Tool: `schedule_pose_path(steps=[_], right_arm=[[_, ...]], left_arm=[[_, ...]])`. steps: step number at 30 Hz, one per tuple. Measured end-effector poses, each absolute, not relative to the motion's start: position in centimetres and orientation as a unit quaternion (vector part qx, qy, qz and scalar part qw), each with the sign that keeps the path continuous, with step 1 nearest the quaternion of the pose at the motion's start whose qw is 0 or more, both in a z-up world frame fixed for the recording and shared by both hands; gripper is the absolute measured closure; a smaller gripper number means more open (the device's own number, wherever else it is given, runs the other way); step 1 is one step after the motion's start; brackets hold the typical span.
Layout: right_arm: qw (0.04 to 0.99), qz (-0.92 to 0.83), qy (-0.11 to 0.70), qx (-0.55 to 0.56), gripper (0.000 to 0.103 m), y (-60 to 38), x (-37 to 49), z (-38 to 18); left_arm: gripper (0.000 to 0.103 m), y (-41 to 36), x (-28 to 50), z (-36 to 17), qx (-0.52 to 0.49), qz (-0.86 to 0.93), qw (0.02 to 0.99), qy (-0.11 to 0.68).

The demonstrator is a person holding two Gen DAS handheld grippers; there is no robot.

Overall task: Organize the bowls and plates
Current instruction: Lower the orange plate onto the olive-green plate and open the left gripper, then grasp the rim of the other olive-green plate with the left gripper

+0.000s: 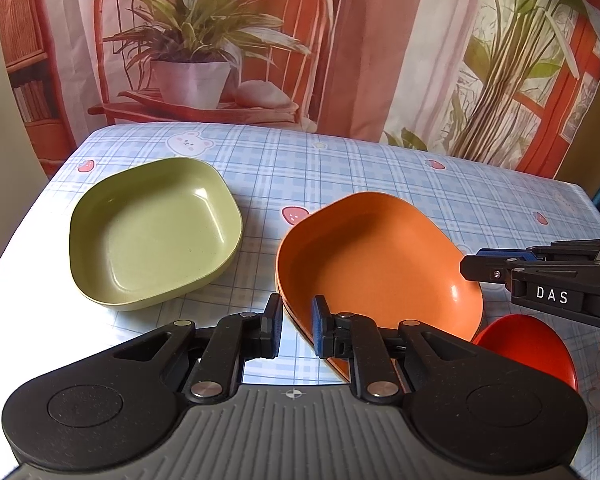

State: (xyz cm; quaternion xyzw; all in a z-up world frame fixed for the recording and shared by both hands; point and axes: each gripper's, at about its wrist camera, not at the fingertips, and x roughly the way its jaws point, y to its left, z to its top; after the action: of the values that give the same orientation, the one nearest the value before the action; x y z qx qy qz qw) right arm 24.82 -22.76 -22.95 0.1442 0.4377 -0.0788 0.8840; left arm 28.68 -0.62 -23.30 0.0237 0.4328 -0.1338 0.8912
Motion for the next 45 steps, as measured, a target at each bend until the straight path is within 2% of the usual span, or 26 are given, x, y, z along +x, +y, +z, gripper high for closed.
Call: schedule_pose_path(steps=[15,23,29,45], right_arm=[[0.901,-0.047,0.411,0.127,0.088,-20.3,27.7,-19.2],[0.909,-0.016,0.397,0.124,0.088,-17.7,31.0,-18.3],[0.909,-0.008,0.395,0.134,0.088,-16.3,34.2,-19.2],[0.882,-0.011,0.450,0.140,0.088,-13.5,40.5,-24.6]], left_arm=[[0.086,6.9,30.0,-20.2,-0.018,-0.075,0.913,0.401],[0.086,10.4,31.8,-20.3,-0.035,-0.042,0.918,0.393],[0.086,11.9,32.9,-21.8,-0.049,-0.026,0.914,0.401],[0.086,14.0,35.2,-25.2,-0.088,-0.012,0.902,0.423]])
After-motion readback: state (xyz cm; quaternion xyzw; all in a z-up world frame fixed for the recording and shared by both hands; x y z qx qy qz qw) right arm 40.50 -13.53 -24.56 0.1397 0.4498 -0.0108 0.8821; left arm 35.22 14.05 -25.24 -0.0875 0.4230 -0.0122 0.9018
